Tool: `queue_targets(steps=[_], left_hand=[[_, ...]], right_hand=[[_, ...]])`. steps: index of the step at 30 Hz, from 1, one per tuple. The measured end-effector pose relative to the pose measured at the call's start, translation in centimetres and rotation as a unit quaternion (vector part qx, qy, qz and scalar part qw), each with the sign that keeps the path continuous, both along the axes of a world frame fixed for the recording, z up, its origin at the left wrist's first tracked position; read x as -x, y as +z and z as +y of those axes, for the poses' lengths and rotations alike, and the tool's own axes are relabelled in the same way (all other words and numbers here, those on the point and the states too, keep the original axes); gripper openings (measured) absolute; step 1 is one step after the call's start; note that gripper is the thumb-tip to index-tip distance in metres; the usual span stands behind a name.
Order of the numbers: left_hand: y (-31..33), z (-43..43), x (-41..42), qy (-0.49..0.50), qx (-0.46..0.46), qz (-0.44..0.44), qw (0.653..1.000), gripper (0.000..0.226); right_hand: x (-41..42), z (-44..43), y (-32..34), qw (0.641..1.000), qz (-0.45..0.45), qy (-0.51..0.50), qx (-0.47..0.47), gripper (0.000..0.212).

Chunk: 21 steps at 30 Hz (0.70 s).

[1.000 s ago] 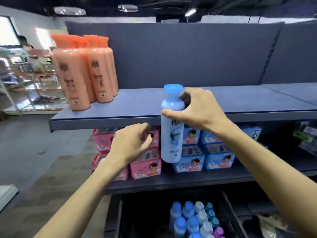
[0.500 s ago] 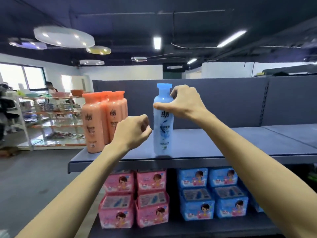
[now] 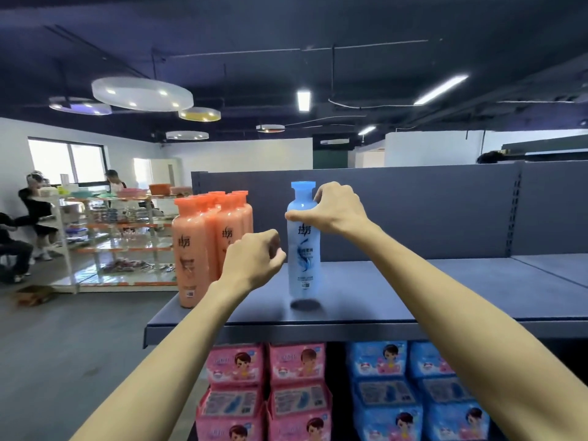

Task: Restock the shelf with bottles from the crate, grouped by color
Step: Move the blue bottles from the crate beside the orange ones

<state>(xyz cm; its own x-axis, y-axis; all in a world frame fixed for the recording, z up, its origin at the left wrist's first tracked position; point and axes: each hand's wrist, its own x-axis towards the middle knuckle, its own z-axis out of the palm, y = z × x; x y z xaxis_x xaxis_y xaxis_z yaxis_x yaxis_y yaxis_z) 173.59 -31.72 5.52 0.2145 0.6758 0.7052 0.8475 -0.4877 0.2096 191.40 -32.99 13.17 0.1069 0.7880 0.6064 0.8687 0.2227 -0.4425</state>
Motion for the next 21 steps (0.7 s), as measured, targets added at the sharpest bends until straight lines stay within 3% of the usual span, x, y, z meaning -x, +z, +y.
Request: queue_targets(steps=[21], left_hand=[[-2.5, 5.0, 1.9, 0.003, 0.056, -0.029, 0.998, 0.010]], right_hand=[[3.3, 5.1, -2.7, 0.999, 0.012, -0.033, 0.033, 0.053]])
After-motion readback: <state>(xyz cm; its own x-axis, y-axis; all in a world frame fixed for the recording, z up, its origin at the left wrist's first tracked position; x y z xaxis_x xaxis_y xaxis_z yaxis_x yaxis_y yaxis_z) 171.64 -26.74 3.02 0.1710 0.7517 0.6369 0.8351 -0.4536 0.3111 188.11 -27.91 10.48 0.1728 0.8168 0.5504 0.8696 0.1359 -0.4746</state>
